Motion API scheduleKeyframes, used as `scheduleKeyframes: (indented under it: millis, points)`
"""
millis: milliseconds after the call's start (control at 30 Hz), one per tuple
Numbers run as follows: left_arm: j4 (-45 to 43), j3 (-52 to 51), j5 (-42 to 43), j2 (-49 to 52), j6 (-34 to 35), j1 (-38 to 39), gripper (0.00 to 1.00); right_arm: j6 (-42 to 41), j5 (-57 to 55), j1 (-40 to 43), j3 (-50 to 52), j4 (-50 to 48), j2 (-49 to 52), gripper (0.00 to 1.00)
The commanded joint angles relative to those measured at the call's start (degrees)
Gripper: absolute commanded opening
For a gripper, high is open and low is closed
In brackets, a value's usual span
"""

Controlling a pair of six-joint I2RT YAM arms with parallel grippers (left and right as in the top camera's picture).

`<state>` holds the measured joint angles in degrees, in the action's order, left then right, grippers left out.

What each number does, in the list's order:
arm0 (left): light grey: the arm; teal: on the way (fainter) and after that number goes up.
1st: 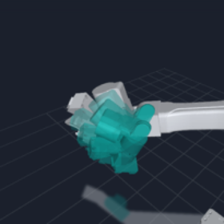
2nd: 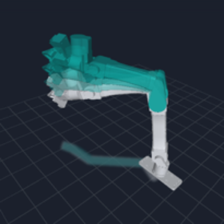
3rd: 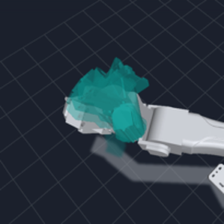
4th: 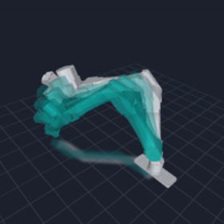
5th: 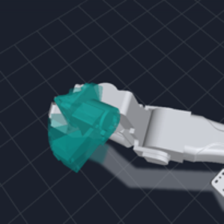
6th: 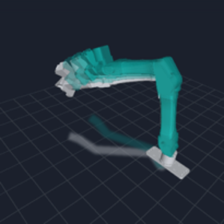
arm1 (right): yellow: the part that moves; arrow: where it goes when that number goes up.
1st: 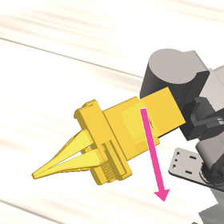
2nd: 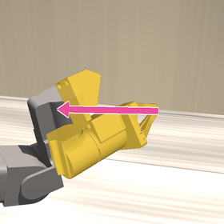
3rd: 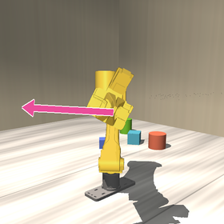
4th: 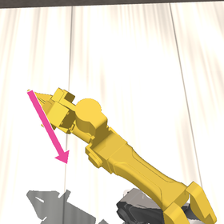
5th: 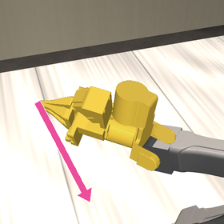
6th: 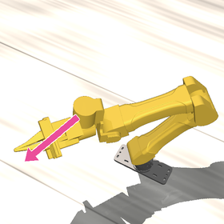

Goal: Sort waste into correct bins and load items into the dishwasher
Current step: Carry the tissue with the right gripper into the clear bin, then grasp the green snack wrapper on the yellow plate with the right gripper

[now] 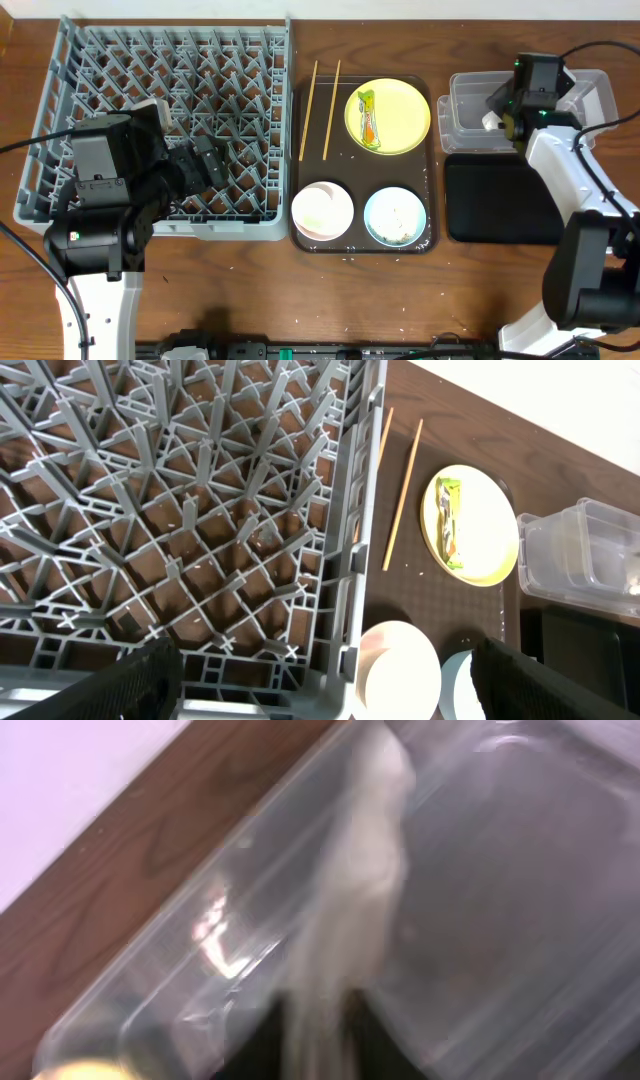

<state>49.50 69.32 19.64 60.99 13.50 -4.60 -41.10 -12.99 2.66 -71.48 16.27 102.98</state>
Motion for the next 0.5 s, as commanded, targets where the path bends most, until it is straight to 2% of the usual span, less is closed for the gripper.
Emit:
scheduleKeyframes:
  millis: [0, 33, 100, 167, 233, 267, 333, 467]
  points:
    - [-0.02, 0.98, 0.85, 0.0, -0.55, 0.07, 0.93, 5.38, 9.97, 0.17, -0.24, -0.42, -3.02, 0.55]
    - [-0.02, 0.98, 0.87, 0.0, -0.55, 0.07, 0.93, 5.4, 10.25, -0.48, -0.24, -0.02, -5.07, 0.58]
    - [-0.02, 0.98, 0.87, 0.0, -0.55, 0.07, 0.93, 6.69, 13.55, -2.12, -0.24, -0.24, -8.66, 0.56]
    - [-0.02, 0.98, 0.85, 0.0, -0.55, 0.07, 0.93, 13.09, 19.45, -5.51, -0.24, -1.44, -12.15, 0.51]
    - [-0.02, 0.98, 0.85, 0.0, -0.55, 0.07, 0.93, 20.81, 22.67, -9.29, -0.24, -1.79, -13.66, 0.5]
    - [-0.02, 0.98, 0.87, 0.0, -0.55, 0.07, 0.93, 28.13, 22.08, -14.6, -0.22, -0.15, -13.73, 0.51]
    - [-0.02, 0.98, 0.87, 0.0, -0.55, 0.07, 0.93, 31.61, 19.43, -18.86, 0.02, 0.96, -12.22, 0.5]
    - [-0.02, 0.98, 0.87, 0.0, -0.55, 0.07, 0.93, 32.0, 9.16, -25.22, 0.02, -1.86, -3.78, 0.49]
